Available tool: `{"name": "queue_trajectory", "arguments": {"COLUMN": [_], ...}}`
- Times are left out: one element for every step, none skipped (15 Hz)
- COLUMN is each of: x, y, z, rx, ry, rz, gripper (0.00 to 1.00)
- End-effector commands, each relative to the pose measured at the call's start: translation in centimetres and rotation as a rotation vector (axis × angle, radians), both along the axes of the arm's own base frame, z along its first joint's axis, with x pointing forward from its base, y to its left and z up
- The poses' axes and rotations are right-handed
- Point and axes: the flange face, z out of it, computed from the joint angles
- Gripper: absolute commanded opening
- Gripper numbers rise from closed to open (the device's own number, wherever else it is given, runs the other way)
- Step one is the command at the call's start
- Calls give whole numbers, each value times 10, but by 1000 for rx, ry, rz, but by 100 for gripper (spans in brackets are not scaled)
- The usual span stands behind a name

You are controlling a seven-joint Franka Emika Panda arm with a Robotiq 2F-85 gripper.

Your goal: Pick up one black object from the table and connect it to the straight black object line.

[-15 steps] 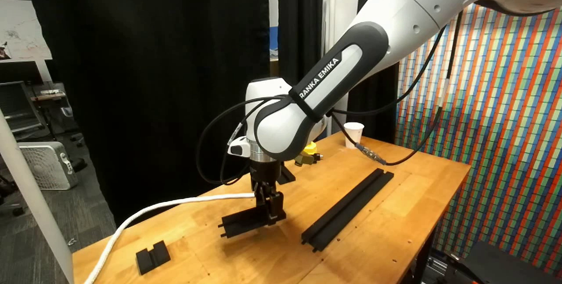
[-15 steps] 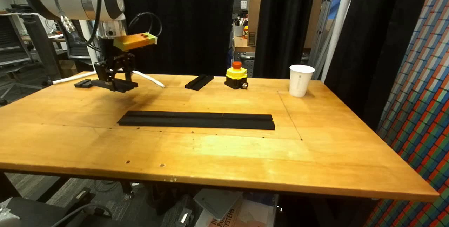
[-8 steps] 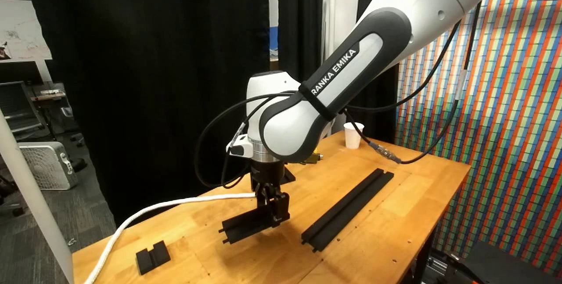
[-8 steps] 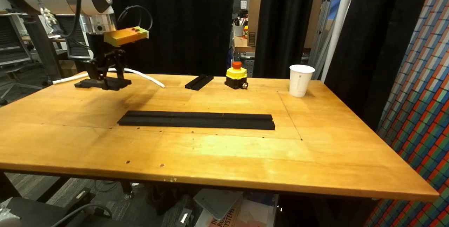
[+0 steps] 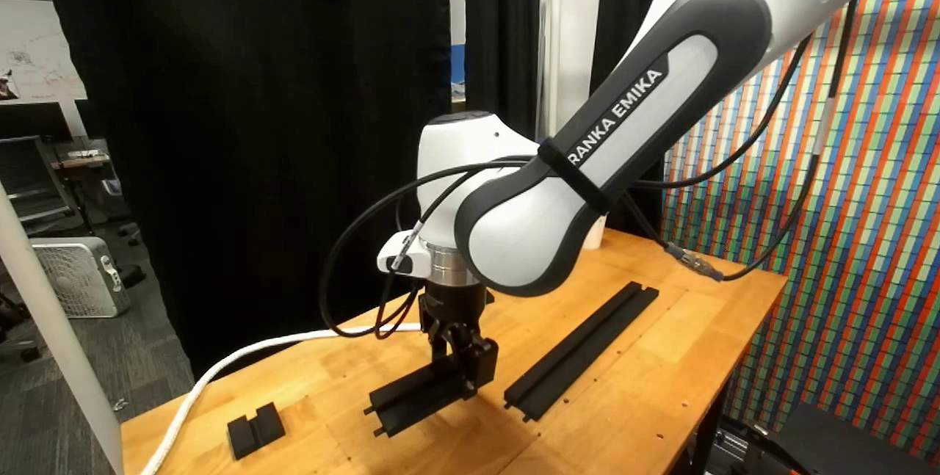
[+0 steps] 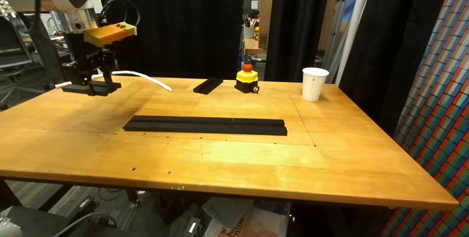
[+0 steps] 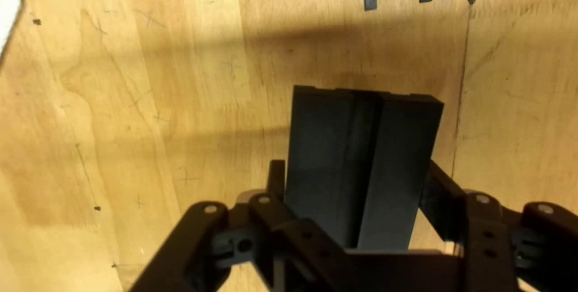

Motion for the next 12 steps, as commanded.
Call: {"name": "queue_trajectory", "arguments": {"x": [-26,-31,-35,-39,-42,-45,-47,-48,-48,-48,-47,-46], "y": [8,10,11,11,11,8,6,2,-1,-5,-9,-13], "z": [9,6,0,-5,-11,-17,-21,-25,-28,-30,-31,-33], "rx": [23,23,25,23,25,19,17,14,12,8,6,5], "ry": [-50,-54,-50,-46,-40,-34,-31,-29,-28,-27,-28,-28], "rz": [3,6,4,2,-1,-2,-6,-10,-17,-23,-28,-32], "gripper": [47,47,47,47,47,47,47,47,47,47,47,47]}}
